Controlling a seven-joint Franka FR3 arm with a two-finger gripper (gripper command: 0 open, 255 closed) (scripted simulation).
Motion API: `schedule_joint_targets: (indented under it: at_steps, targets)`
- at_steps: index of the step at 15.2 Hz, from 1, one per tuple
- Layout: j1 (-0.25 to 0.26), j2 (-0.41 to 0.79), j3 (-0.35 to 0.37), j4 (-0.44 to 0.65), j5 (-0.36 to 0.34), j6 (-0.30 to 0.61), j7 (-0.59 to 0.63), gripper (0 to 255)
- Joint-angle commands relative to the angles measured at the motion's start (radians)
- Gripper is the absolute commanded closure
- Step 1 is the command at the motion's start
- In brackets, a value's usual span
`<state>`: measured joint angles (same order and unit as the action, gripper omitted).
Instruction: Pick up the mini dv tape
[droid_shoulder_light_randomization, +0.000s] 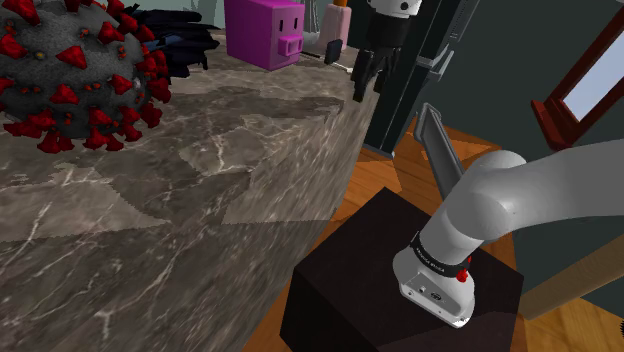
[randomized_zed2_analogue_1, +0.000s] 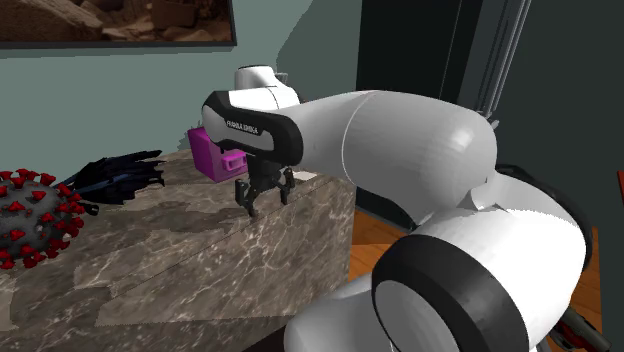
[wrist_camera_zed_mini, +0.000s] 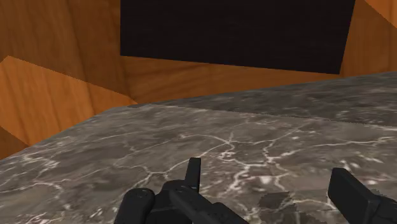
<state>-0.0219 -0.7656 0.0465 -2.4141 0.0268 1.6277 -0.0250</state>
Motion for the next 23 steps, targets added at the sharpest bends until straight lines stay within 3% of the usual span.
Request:
schedule_joint_targets:
  at_steps: [1, 12, 23]
  targets:
    - [0.0, 0.0, 0.0, 0.0, 0.0, 0.0, 0.0, 0]
    - [-0.157, 0.447, 0.047, 0.434, 0.017, -0.007, 0.444, 0]
    - [-0.262, 0.826, -0.013, 0.932, 0.009, -0.141, 0.836, 0]
